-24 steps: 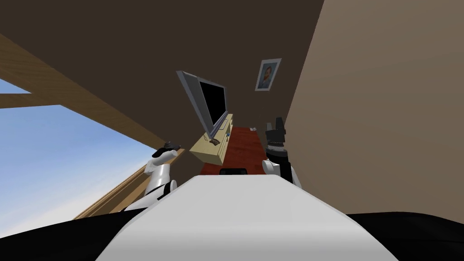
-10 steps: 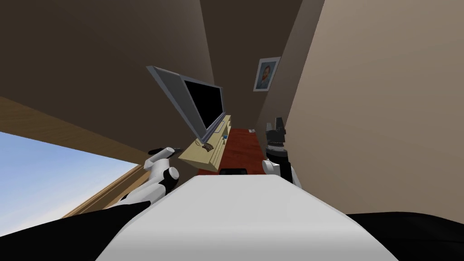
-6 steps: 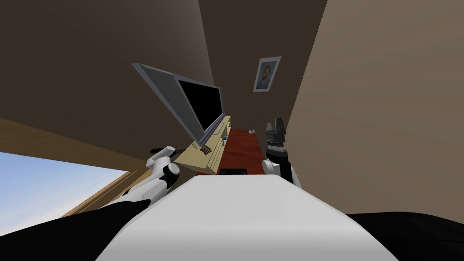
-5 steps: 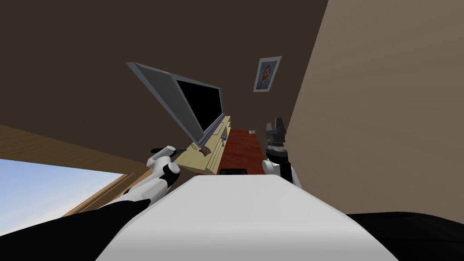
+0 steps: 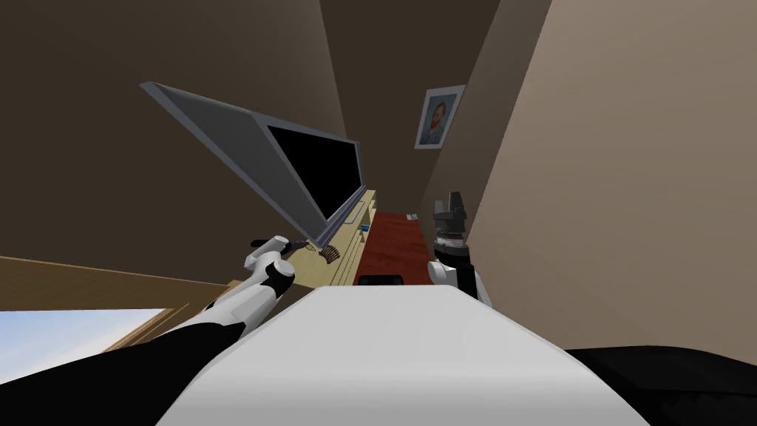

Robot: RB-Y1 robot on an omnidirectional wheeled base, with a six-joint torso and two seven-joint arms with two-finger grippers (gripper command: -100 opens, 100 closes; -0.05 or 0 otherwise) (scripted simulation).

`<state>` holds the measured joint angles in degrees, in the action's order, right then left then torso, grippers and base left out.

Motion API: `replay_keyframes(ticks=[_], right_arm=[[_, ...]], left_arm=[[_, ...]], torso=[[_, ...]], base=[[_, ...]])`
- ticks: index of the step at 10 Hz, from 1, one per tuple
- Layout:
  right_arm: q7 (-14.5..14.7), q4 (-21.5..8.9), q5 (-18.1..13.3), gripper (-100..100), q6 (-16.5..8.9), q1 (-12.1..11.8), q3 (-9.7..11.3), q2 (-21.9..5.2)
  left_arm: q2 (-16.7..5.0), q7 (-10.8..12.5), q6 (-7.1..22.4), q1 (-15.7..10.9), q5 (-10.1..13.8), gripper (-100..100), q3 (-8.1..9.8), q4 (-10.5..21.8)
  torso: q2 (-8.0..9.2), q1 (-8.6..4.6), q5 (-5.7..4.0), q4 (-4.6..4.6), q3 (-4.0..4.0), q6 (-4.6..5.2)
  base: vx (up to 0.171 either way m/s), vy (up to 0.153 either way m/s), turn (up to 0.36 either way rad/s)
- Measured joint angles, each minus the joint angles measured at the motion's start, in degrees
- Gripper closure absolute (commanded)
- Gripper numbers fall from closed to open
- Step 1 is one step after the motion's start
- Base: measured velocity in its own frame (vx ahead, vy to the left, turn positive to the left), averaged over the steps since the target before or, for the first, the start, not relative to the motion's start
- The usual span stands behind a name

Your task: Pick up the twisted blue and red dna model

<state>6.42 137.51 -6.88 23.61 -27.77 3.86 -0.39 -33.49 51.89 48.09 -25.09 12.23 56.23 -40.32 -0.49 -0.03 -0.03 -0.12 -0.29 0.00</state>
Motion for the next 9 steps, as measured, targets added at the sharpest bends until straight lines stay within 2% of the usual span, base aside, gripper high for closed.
replay_keyframes(ticks=[1, 2, 4, 5, 9], right_arm=[[0.0, 0.0, 0.0, 0, 0.0, 0.0, 0.0, 0.0], [0.0, 0.0, 0.0, 0, 0.0, 0.0, 0.0, 0.0], [0.0, 0.0, 0.0, 0, 0.0, 0.0, 0.0, 0.0], [0.0, 0.0, 0.0, 0, 0.0, 0.0, 0.0, 0.0], [0.0, 0.0, 0.0, 0, 0.0, 0.0, 0.0, 0.0]], left_arm=[[0.0, 0.3, 0.1, -0.1, -0.1, 0, 0.03, 0.1], [0.0, 0.3, 0.1, -0.1, -0.1, -100, 0.03, 0.1], [1.1, -0.2, -1.8, 0.4, 0.4, -100, -0.17, 0.9], [1.1, -0.2, -2.0, 0.5, 0.4, 100, -0.19, 0.9], [1.0, -0.5, -2.1, 0.5, 0.3, 100, -0.3, 0.8]], torso=[[0.21, 0.05, 0.01, 0.03, 0.11, -0.02], [0.4, 0.07, 0.02, 0.08, 0.22, -0.02], [0.2, 0.35, 0.14, 0.04, 0.11, 0.08], [0.23, 0.28, 0.14, 0.04, 0.12, 0.12], [0.31, 0.27, 0.23, 0.07, 0.17, 0.05]], base=[[0.011, -0.002, -0.001], [0.041, 0.038, 0.034], [0.053, 0.05, 0.02], [0.0, 0.0, 0.0], [0.001, 0.0, -0.004]])
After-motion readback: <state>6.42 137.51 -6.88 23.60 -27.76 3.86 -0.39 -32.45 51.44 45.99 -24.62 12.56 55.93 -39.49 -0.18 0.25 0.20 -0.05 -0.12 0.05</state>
